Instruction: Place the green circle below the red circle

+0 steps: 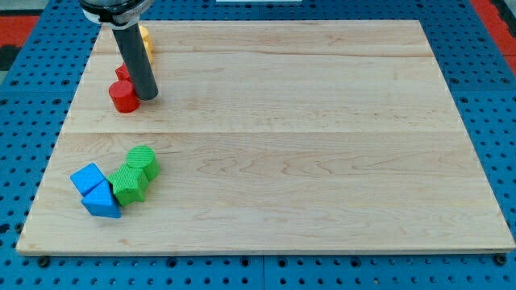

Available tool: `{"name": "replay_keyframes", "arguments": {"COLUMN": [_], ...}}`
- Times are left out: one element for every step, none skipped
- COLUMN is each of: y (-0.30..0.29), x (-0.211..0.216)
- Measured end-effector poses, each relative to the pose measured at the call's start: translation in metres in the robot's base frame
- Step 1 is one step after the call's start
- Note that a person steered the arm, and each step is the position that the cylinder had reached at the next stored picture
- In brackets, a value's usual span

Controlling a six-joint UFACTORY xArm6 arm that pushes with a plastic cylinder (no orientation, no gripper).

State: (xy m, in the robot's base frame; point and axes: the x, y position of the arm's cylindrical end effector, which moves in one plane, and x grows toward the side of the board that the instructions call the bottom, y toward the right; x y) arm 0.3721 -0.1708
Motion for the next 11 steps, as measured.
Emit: {"name": "replay_keyframes", "arguments": {"y": [0.024,0.029,0.031,0.032,0.034,0.036,0.061,0.081,0.074,0.037,0.013], "x": [0.017,0.019,0.019,0.019,0.023,0.049,0.092,0.132,0.162,0.152,0.118]}}
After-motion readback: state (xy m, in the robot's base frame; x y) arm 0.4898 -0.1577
